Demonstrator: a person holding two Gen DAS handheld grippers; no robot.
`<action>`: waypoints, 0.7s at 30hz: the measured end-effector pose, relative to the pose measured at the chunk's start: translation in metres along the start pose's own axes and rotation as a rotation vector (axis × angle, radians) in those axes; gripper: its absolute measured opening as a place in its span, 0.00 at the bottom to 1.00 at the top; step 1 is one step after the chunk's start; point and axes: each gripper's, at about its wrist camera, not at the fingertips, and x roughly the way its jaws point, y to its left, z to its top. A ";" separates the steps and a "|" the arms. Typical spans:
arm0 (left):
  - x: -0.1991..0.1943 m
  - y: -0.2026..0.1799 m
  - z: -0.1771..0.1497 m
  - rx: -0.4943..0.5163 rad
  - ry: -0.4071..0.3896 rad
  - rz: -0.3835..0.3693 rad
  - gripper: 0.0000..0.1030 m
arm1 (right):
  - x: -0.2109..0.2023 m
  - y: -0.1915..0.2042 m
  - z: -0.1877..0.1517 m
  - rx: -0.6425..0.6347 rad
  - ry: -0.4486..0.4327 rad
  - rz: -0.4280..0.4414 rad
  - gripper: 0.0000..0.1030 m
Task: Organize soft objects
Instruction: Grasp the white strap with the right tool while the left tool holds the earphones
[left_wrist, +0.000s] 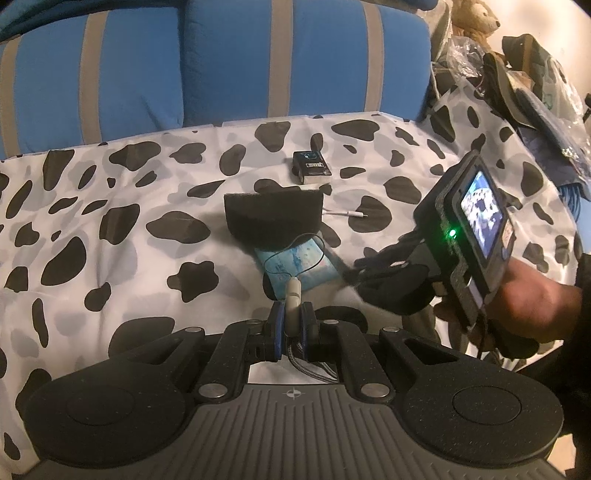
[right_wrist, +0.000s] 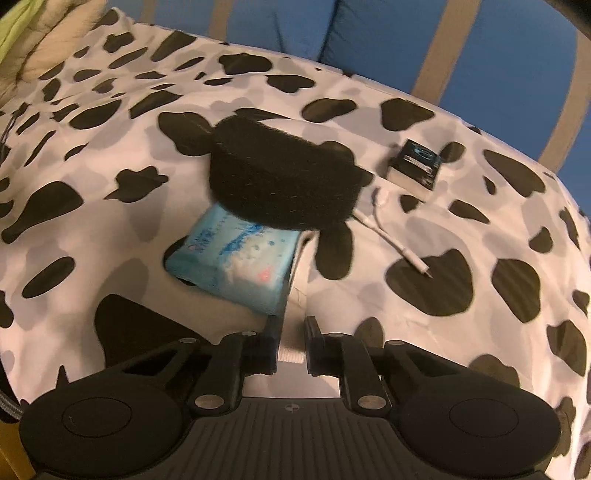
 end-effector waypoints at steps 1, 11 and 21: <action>0.001 0.000 0.000 0.000 0.002 0.001 0.09 | -0.001 -0.002 0.000 0.007 0.000 -0.010 0.15; 0.008 -0.003 -0.001 0.002 0.014 0.014 0.09 | -0.029 -0.011 -0.004 0.040 -0.032 -0.024 0.14; 0.007 -0.010 -0.004 -0.002 -0.001 -0.019 0.09 | -0.066 -0.029 -0.015 0.102 -0.070 -0.033 0.14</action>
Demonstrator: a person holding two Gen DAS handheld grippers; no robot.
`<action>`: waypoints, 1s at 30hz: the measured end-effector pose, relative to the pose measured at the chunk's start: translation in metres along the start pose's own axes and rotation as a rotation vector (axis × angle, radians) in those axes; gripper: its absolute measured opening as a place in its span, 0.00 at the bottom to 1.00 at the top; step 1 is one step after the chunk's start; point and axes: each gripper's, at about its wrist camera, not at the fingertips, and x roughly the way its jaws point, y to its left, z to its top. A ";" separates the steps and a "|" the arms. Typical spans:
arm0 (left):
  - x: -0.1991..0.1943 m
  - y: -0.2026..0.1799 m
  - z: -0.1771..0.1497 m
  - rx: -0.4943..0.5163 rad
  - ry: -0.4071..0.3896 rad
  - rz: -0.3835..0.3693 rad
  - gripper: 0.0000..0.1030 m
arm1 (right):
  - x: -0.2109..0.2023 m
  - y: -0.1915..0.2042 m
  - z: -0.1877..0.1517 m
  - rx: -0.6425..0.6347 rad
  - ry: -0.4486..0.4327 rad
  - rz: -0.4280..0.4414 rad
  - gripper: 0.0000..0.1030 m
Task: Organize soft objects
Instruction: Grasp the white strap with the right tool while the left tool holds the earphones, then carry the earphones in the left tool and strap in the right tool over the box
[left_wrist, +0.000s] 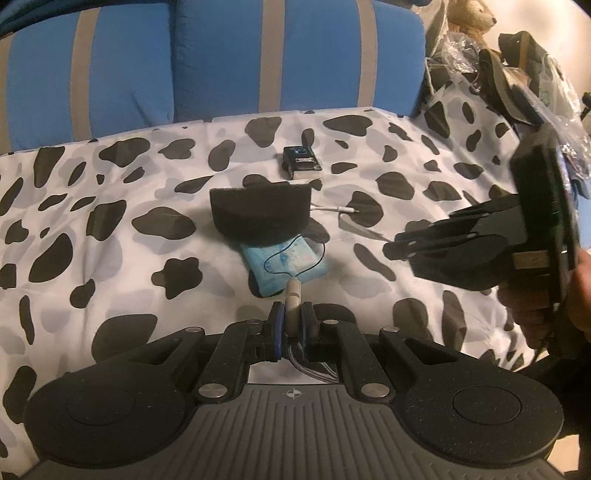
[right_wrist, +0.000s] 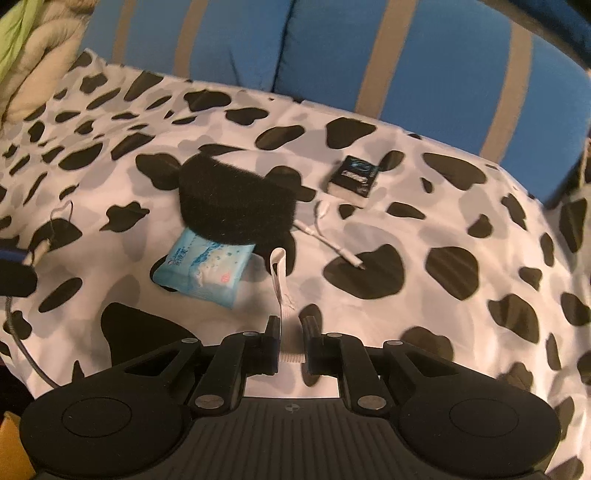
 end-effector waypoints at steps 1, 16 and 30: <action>0.000 -0.001 0.000 0.000 -0.002 -0.003 0.09 | -0.005 -0.003 -0.001 0.011 -0.005 0.001 0.14; -0.008 -0.015 -0.013 -0.019 -0.008 -0.026 0.09 | -0.075 -0.025 -0.041 0.071 -0.058 0.032 0.14; -0.021 -0.031 -0.042 -0.015 0.042 -0.047 0.09 | -0.113 -0.009 -0.073 0.048 -0.068 0.081 0.14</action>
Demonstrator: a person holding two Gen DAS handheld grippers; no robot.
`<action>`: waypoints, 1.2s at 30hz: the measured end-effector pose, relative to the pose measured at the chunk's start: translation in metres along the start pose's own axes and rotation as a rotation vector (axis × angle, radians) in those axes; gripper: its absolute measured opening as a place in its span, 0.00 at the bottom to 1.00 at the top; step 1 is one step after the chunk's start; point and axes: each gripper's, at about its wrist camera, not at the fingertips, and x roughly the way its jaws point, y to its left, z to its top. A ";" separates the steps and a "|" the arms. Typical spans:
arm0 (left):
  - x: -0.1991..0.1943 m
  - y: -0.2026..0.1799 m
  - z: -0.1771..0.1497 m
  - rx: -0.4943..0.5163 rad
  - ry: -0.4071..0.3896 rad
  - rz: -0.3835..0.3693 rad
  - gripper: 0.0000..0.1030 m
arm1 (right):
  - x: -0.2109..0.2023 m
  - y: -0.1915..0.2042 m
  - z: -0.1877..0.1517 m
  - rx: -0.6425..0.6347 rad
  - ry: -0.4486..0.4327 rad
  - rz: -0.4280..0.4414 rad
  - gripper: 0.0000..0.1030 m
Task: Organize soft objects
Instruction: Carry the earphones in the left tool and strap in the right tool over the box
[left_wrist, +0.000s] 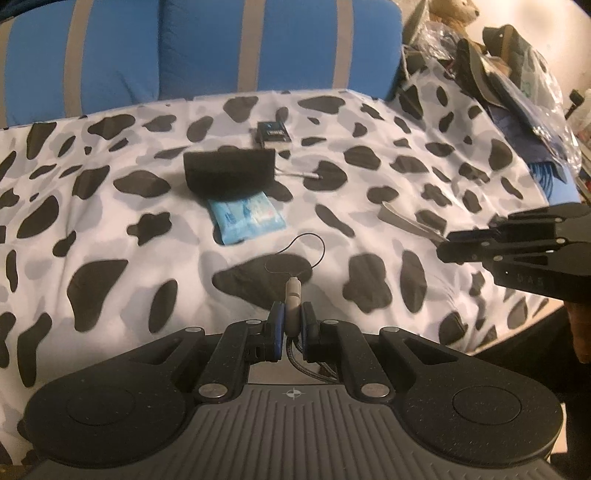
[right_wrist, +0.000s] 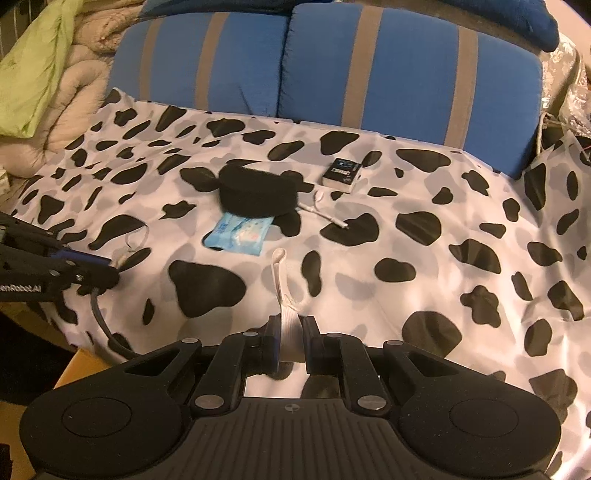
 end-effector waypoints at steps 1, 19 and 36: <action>-0.001 -0.001 -0.003 0.003 0.005 -0.002 0.09 | -0.002 0.002 -0.002 -0.005 0.000 0.004 0.14; -0.013 -0.018 -0.049 0.029 0.115 -0.025 0.09 | -0.025 0.035 -0.036 -0.071 0.049 0.073 0.15; -0.012 -0.032 -0.080 0.090 0.251 -0.016 0.10 | -0.037 0.060 -0.057 -0.132 0.094 0.114 0.15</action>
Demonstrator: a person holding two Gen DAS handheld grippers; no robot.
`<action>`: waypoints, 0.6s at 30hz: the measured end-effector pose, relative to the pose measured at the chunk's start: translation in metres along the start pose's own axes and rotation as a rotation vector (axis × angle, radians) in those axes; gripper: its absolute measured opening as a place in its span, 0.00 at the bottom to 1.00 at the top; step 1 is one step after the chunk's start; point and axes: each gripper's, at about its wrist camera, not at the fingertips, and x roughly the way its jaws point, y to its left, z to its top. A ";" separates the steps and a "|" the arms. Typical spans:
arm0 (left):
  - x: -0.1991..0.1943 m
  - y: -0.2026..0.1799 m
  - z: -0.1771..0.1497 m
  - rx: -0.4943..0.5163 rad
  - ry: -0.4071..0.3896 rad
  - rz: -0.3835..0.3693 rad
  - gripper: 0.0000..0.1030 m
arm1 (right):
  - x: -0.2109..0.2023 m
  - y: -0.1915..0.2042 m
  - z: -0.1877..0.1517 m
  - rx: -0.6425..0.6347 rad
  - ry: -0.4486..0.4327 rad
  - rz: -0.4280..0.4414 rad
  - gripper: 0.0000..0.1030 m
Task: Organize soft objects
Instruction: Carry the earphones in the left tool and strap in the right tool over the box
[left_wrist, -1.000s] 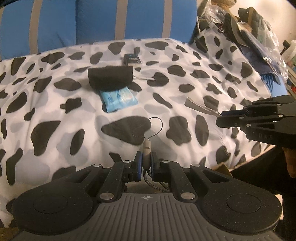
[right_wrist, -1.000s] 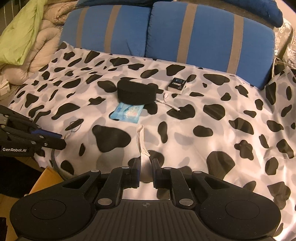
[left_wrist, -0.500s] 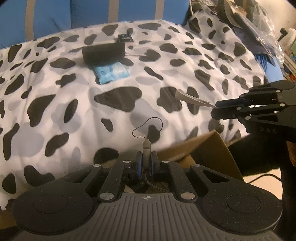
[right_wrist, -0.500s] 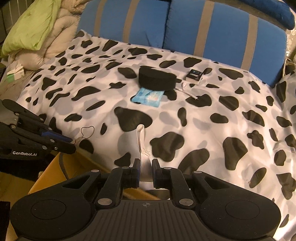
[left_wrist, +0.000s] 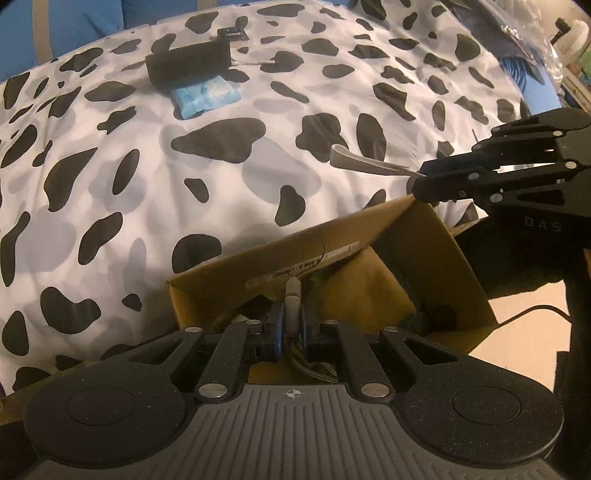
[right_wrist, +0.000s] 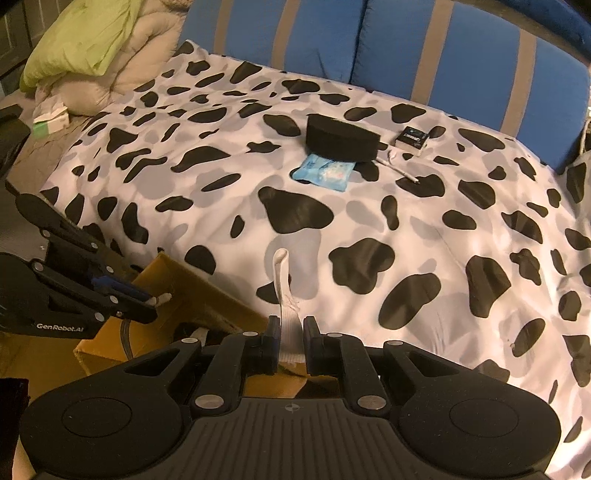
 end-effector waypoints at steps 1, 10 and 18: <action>0.001 0.000 0.000 -0.001 0.006 0.006 0.11 | 0.000 0.002 0.000 -0.004 0.002 0.002 0.15; 0.001 0.008 0.004 -0.043 0.007 0.084 0.44 | 0.003 0.005 -0.001 -0.015 0.020 0.003 0.15; -0.006 0.012 0.008 -0.074 -0.042 0.131 0.45 | 0.009 0.011 -0.002 -0.051 0.053 0.025 0.15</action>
